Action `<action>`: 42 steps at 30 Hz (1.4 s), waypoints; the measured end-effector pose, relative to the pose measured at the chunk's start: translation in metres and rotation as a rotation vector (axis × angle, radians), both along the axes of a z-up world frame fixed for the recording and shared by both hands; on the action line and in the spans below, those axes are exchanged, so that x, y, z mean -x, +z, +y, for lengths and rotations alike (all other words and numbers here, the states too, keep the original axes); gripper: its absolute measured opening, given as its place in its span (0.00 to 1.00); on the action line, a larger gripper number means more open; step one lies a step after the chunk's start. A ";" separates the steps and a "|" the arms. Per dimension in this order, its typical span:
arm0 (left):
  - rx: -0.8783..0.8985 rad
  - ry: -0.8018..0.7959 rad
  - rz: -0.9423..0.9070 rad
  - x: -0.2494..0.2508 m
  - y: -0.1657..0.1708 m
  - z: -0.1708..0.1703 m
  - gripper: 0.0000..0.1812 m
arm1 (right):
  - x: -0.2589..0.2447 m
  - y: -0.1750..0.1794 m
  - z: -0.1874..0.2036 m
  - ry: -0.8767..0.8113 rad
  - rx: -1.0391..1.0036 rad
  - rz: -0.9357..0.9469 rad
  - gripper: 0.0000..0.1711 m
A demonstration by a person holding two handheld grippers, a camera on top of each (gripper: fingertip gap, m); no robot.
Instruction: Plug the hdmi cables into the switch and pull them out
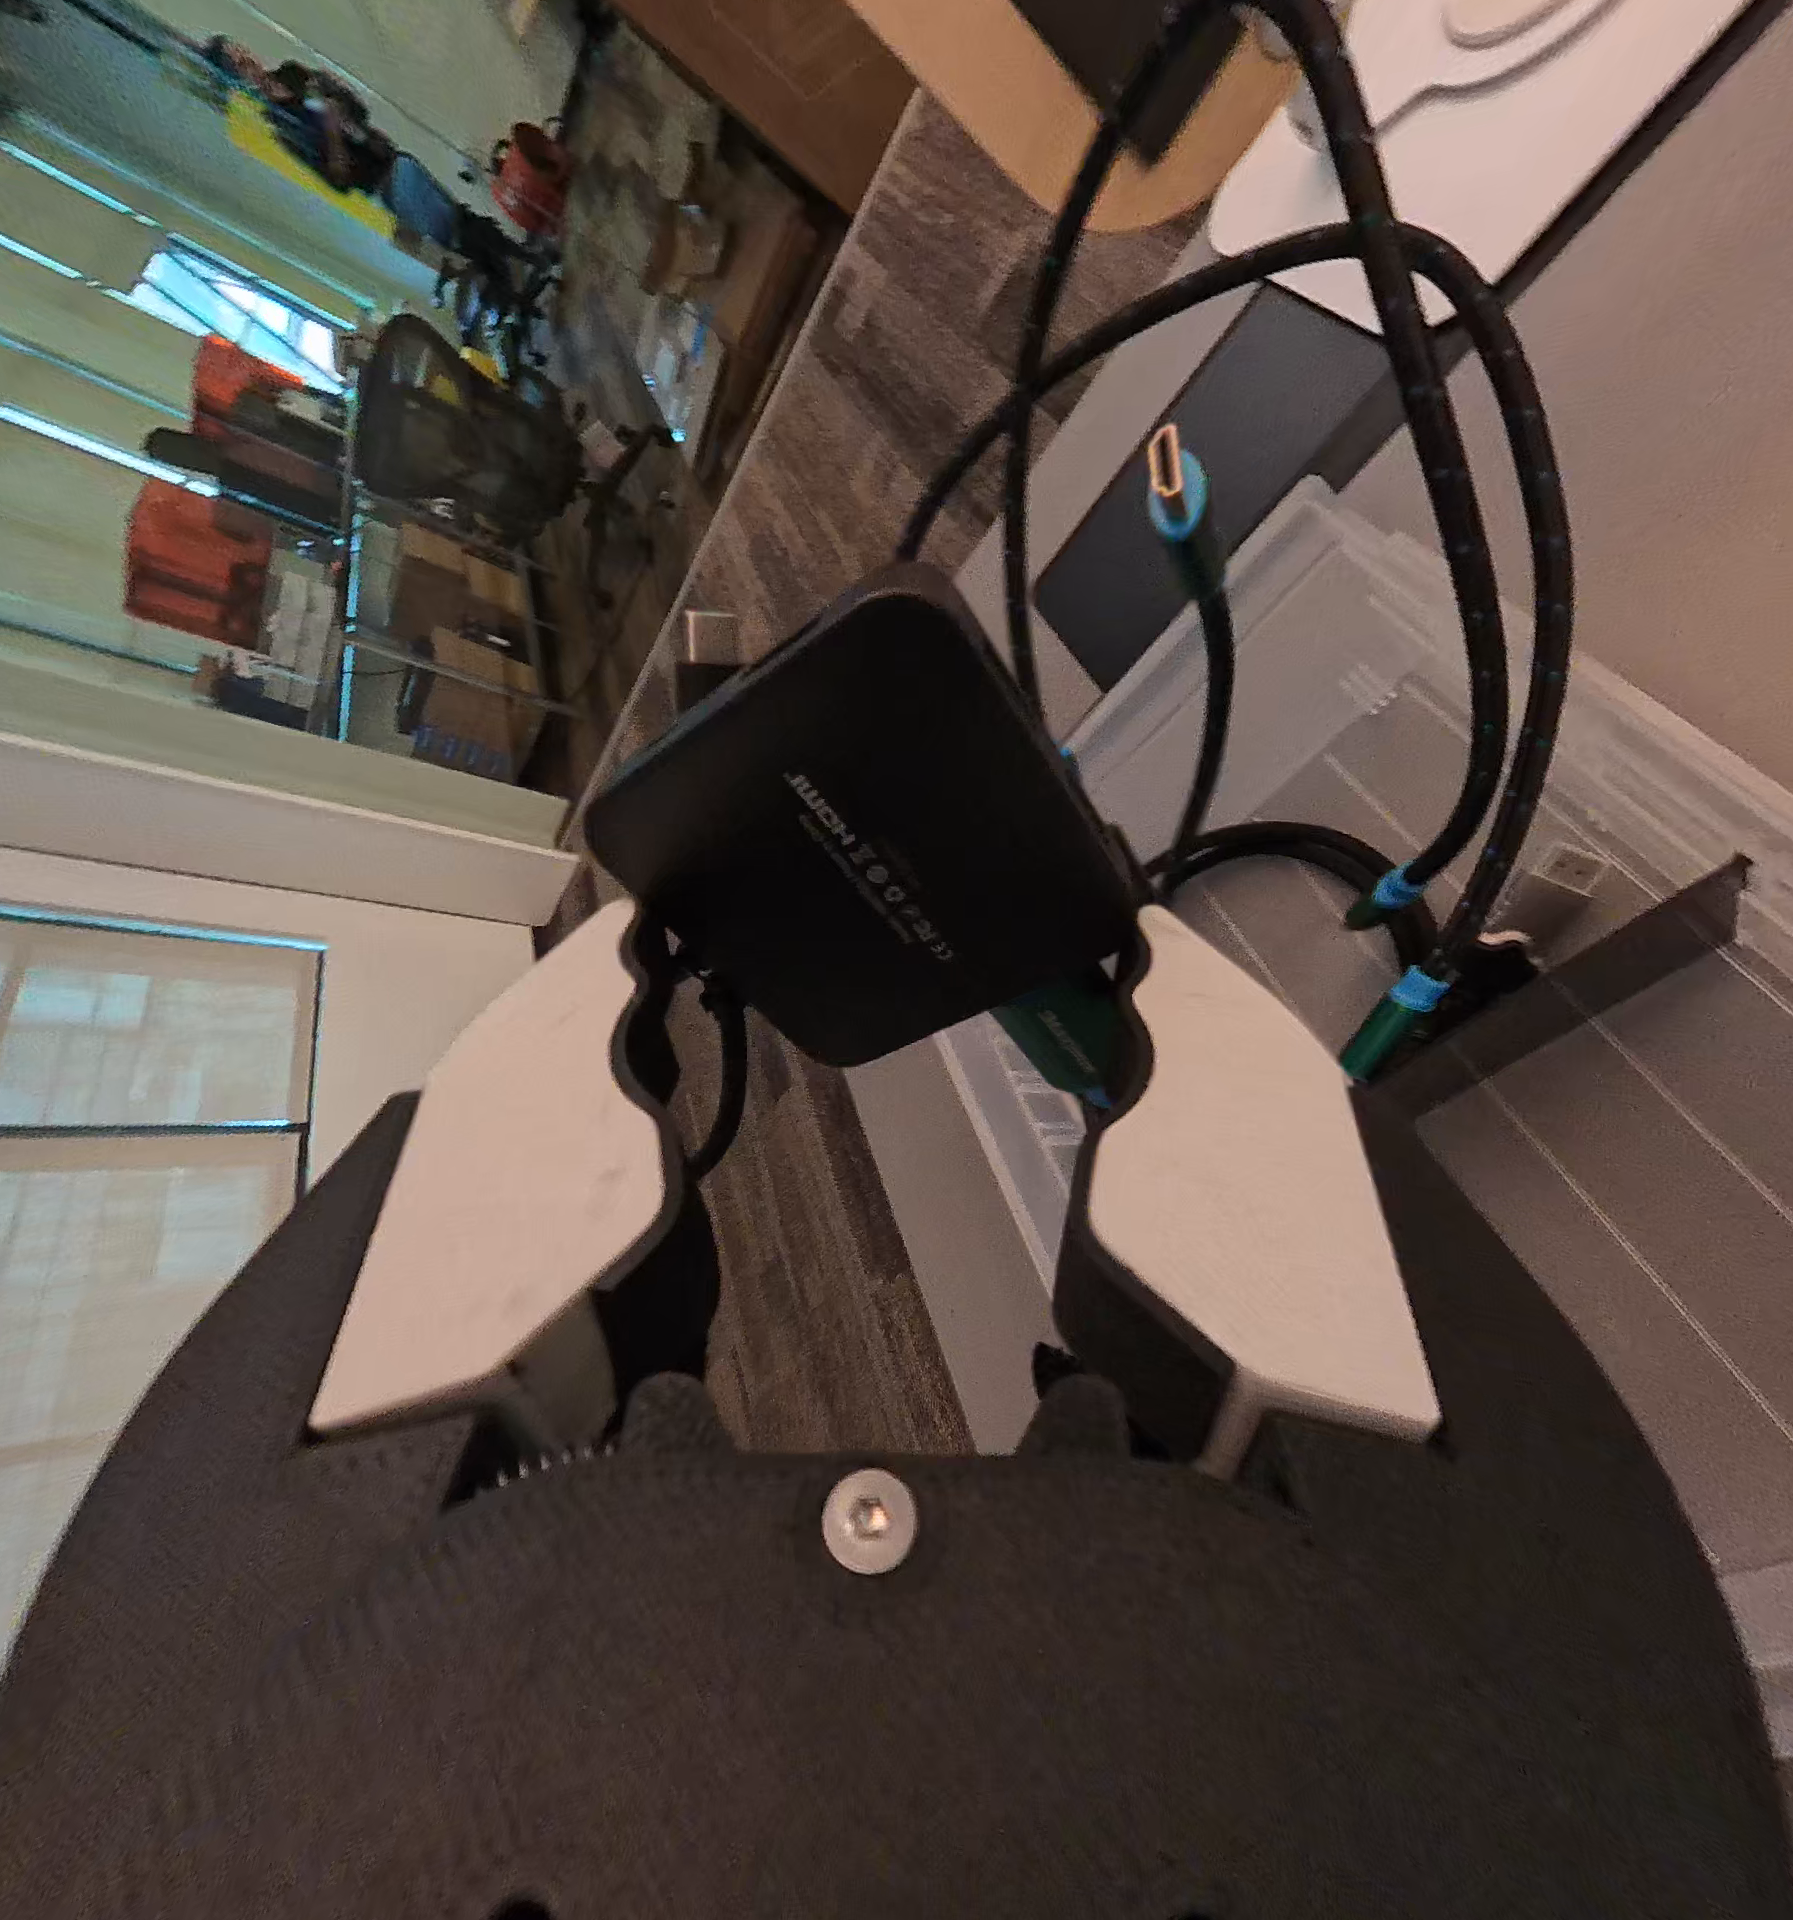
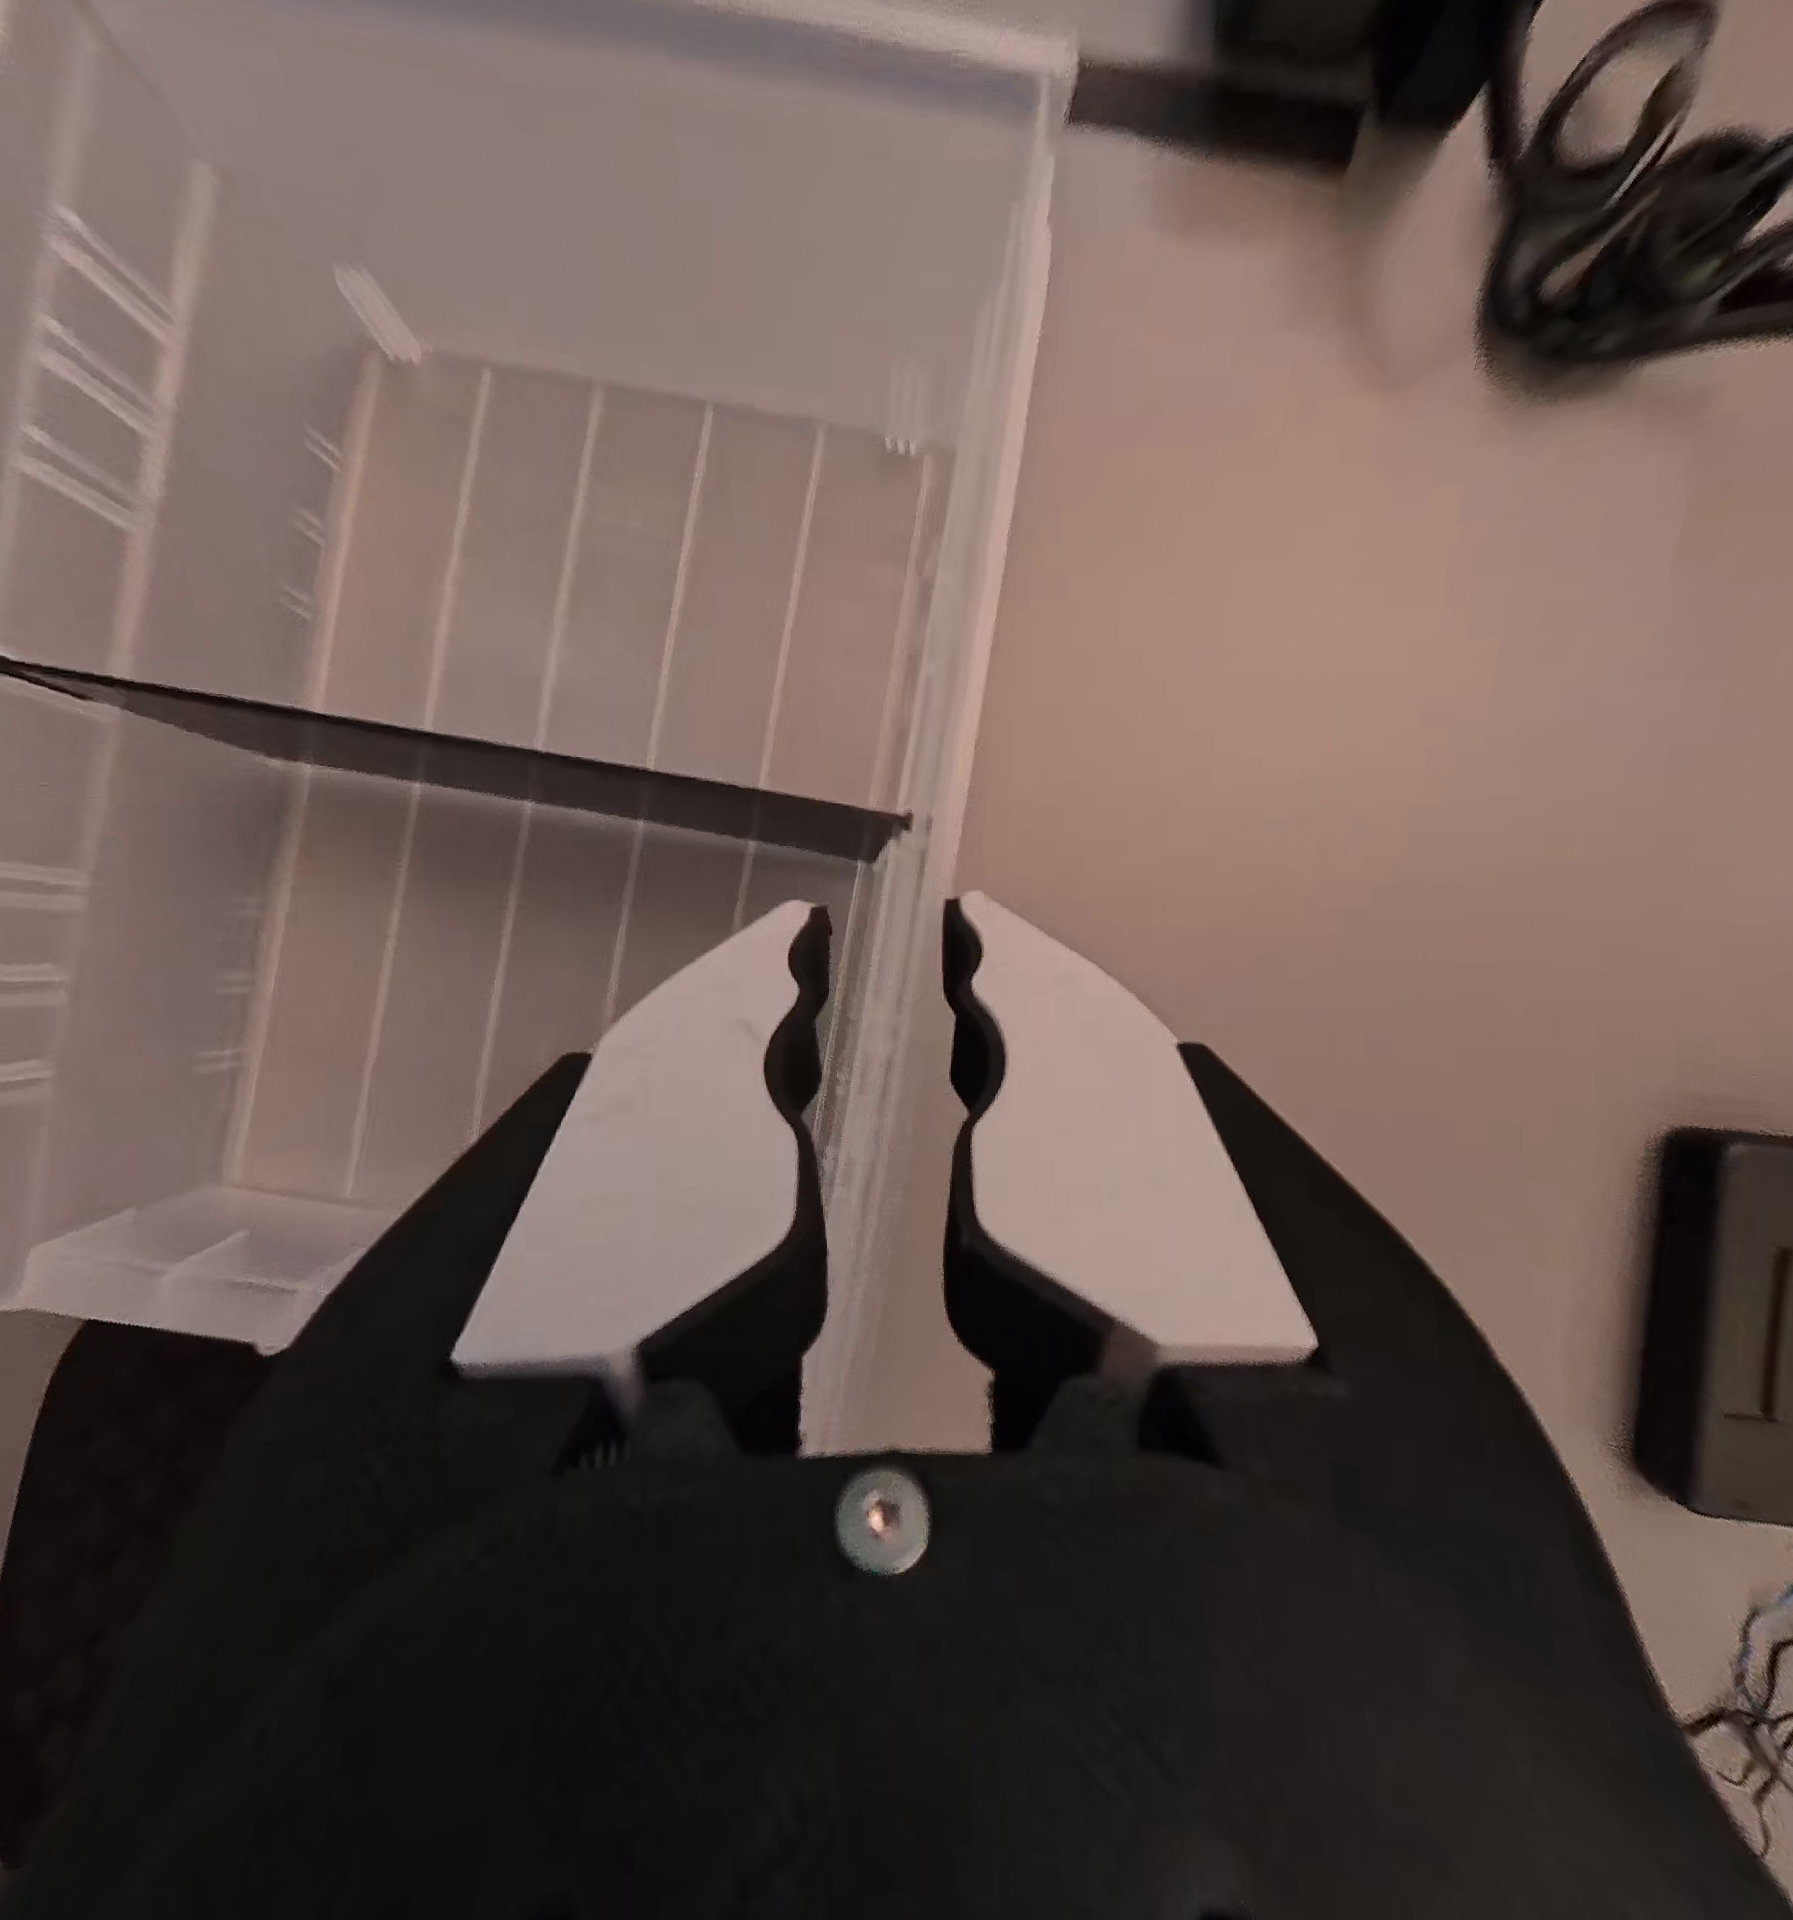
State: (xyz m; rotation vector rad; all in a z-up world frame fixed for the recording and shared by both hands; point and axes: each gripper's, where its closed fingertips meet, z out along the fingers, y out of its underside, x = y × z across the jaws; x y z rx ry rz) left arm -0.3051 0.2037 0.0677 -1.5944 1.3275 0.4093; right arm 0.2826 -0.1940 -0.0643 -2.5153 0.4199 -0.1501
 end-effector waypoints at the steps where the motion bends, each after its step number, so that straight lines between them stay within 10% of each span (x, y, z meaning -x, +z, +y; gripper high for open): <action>1: -0.016 0.009 -0.017 0.002 0.006 -0.002 0.45 | 0.003 0.011 0.003 0.006 -0.025 -0.024 0.13; 17: -0.116 -0.193 -0.429 -0.028 0.095 -0.074 0.45 | 0.158 0.124 0.103 0.445 -0.297 -0.164 0.13; 26: -0.102 -0.421 -0.503 -0.144 0.095 -0.168 0.45 | 0.367 0.229 0.151 0.956 -0.925 0.329 0.38; 42: -0.145 -0.672 -0.331 -0.217 0.037 -0.227 0.42 | 0.369 0.162 0.177 0.968 -0.759 0.792 0.09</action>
